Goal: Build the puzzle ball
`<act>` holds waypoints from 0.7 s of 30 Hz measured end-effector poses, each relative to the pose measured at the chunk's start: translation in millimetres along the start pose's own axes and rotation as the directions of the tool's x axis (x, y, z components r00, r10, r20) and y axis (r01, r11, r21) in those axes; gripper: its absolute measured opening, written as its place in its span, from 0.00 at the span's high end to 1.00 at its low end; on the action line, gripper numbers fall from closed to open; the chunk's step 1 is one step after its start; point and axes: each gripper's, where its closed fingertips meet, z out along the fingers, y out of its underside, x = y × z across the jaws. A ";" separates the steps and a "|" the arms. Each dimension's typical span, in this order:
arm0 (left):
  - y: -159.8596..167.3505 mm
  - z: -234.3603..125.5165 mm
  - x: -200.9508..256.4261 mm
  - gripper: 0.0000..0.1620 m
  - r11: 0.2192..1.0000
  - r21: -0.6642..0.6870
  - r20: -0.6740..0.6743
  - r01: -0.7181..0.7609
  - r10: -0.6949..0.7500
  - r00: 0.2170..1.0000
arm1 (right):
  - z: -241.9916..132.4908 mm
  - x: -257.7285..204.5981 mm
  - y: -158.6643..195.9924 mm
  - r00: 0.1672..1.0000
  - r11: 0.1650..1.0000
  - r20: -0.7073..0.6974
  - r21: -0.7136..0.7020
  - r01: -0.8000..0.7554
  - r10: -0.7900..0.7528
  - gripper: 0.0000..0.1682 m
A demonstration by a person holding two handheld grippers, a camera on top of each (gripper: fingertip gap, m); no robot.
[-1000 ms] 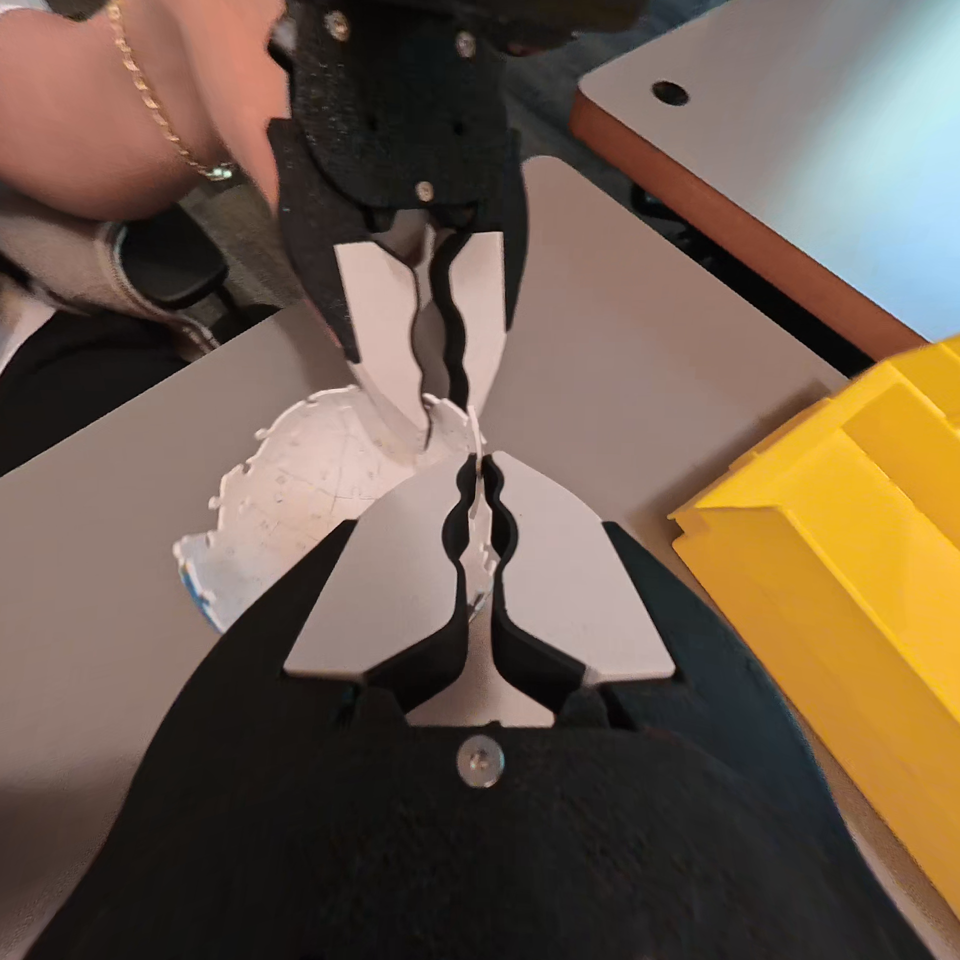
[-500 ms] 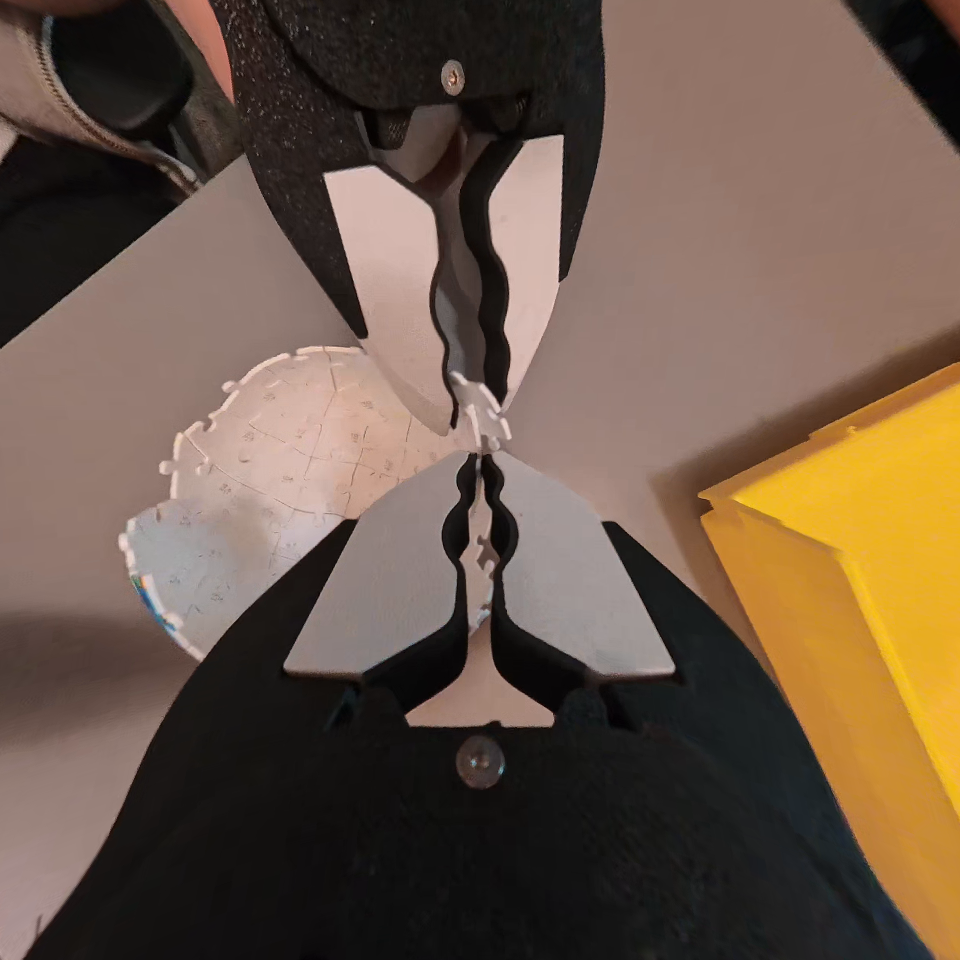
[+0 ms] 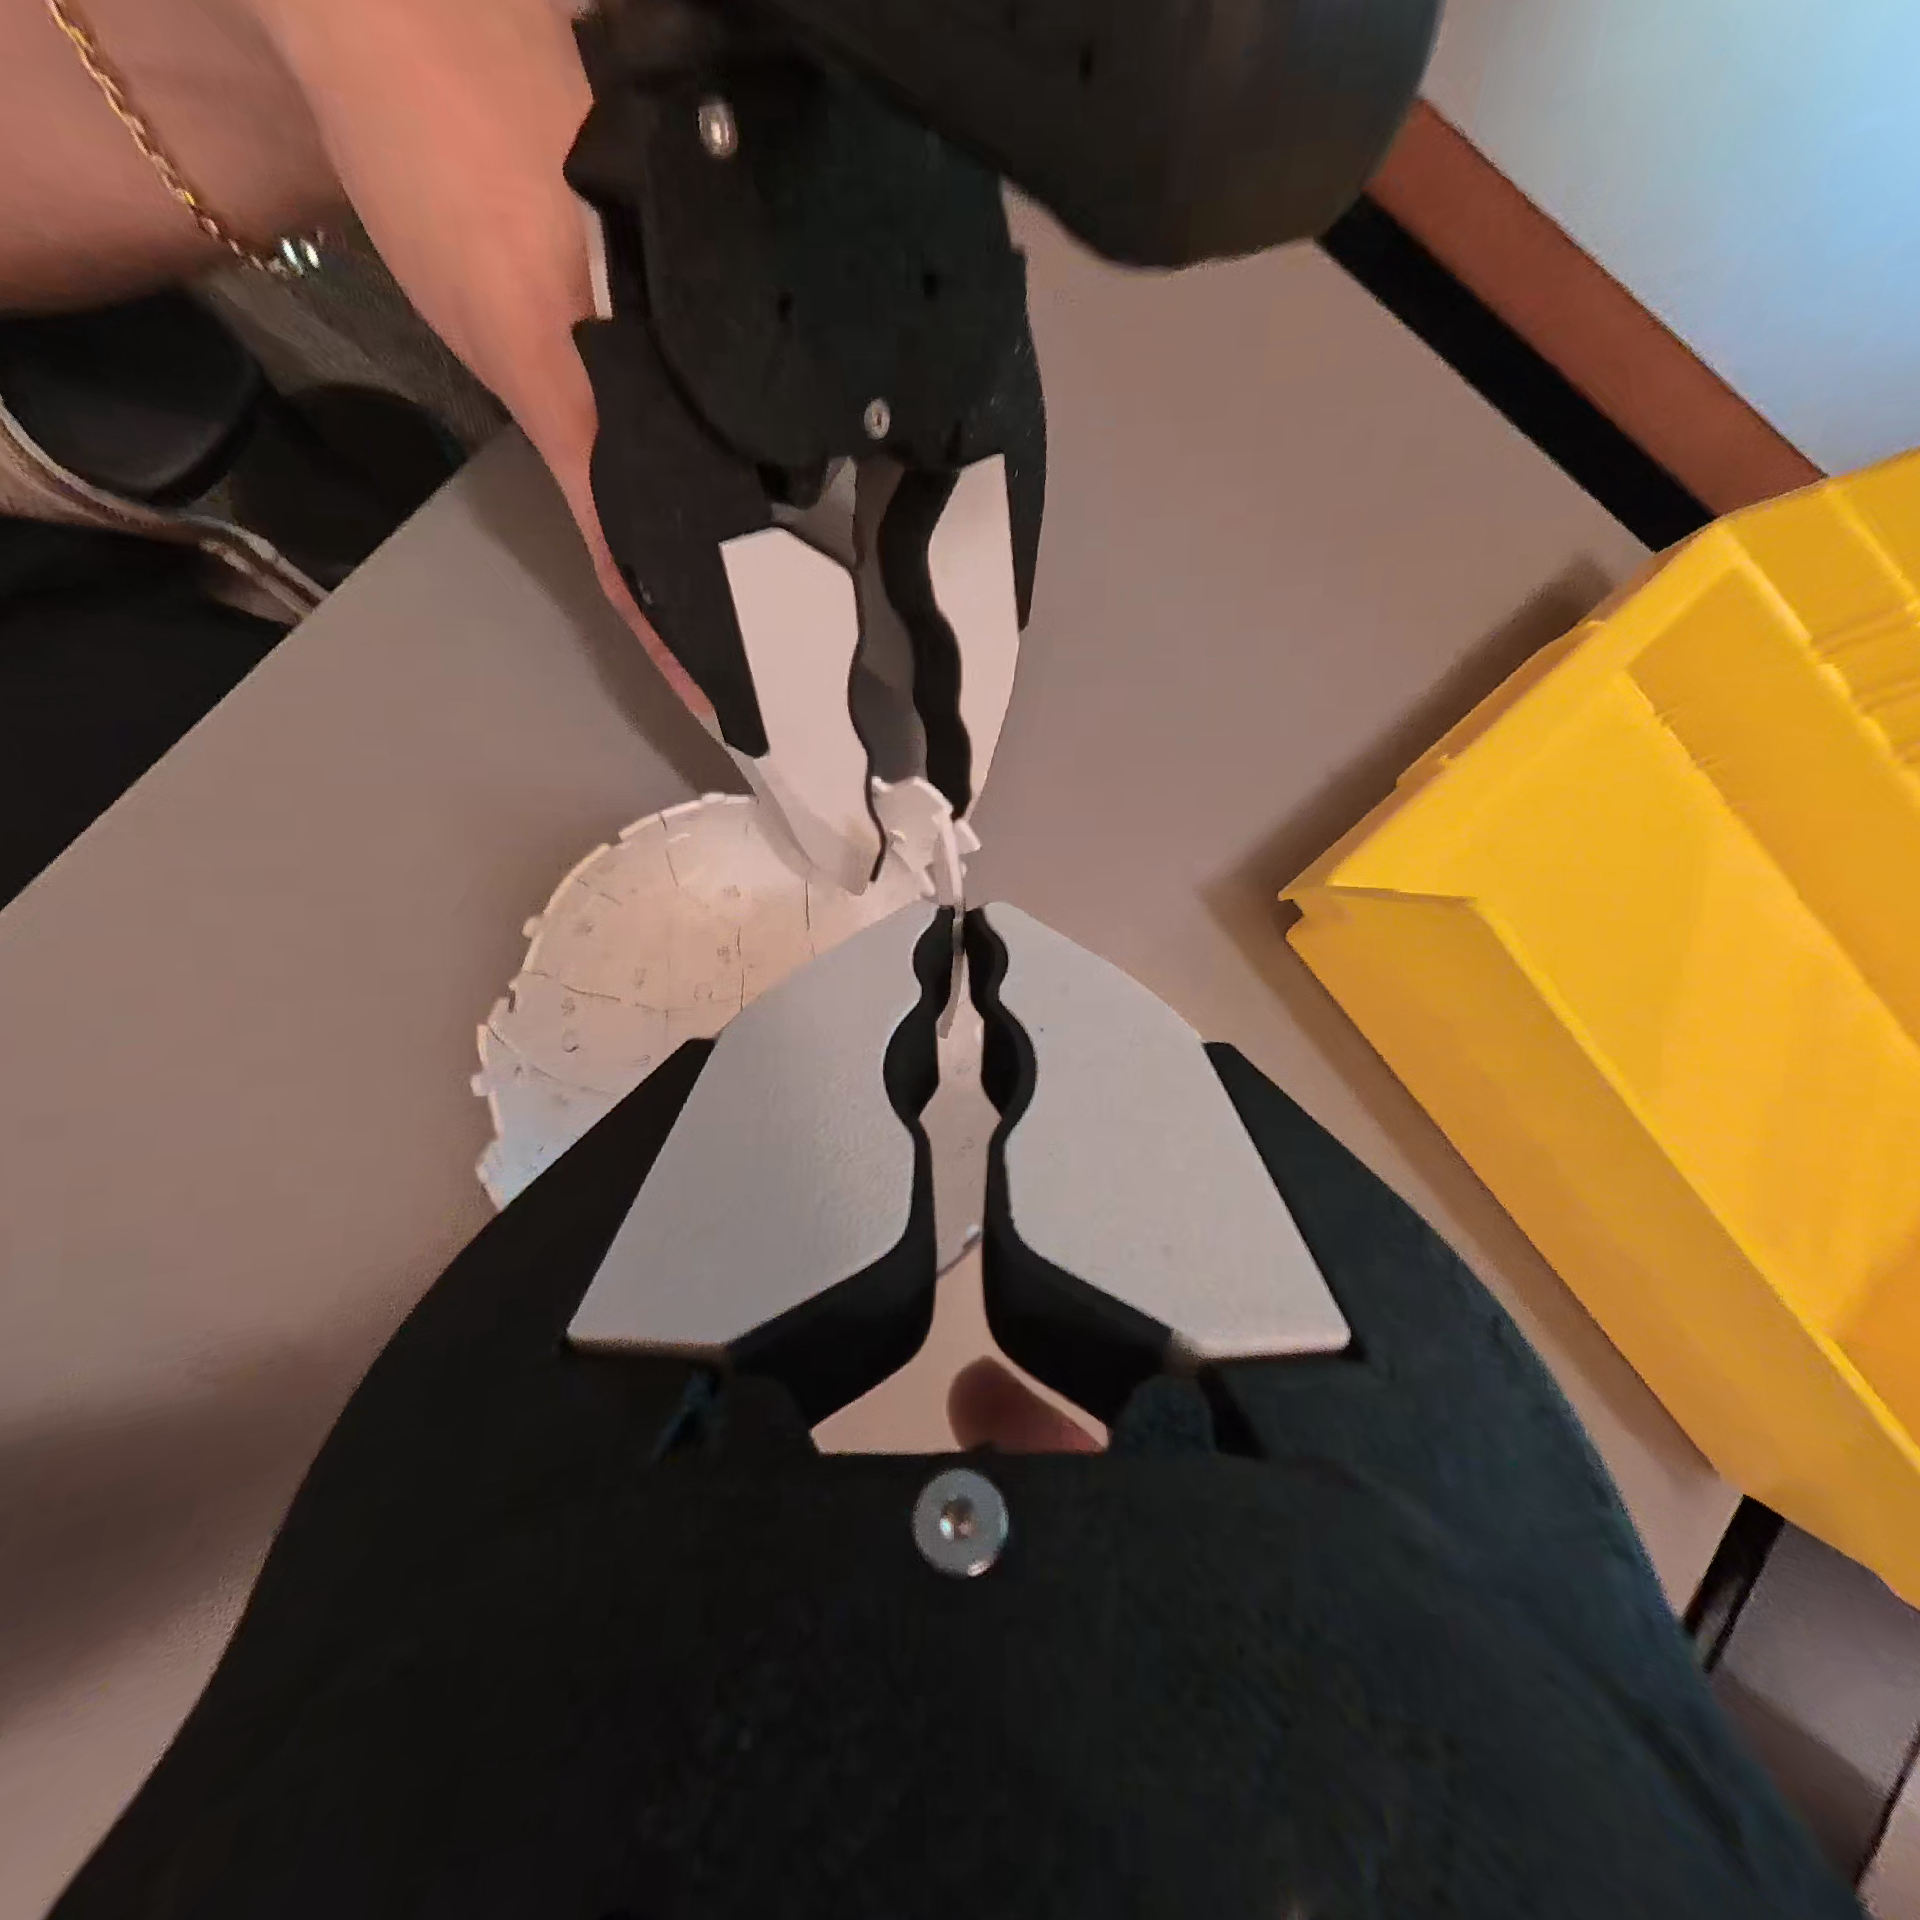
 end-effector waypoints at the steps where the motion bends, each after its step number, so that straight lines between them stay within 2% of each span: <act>1: -1.2 -0.8 1.8 0.82 1.000 0.004 0.002 -0.006 0.006 1.000 | 0.9 -1.4 3.2 1.000 1.000 -0.007 -0.019 0.000 0.000 0.99; 6: -6.9 -9.3 4.1 0.77 0.998 0.016 0.065 -0.054 0.053 0.996 | 2.9 -6.0 -1.8 1.000 0.999 -0.010 0.032 -0.008 0.009 0.99; 10: -15.1 -25.8 4.7 0.69 0.993 0.039 0.137 -0.115 0.108 0.985 | 3.5 -8.1 2.3 1.000 0.999 -0.025 -0.054 0.004 -0.006 0.99; 13: -33.7 -49.4 18.0 0.70 0.968 0.147 0.147 -0.204 0.183 0.972 | 0.9 -16.3 -0.5 1.000 0.996 0.007 -0.086 0.017 -0.017 0.99; 16: -46.6 -70.4 41.1 0.76 0.927 0.251 0.106 -0.279 0.261 0.960 | -0.2 -27.5 -6.6 0.998 0.991 0.040 -0.119 0.061 -0.056 0.99; 21: -46.5 -76.2 65.2 0.82 0.884 0.266 0.075 -0.385 0.380 0.922 | -2.5 -35.9 -20.0 0.994 0.983 0.016 -0.143 0.113 -0.111 0.99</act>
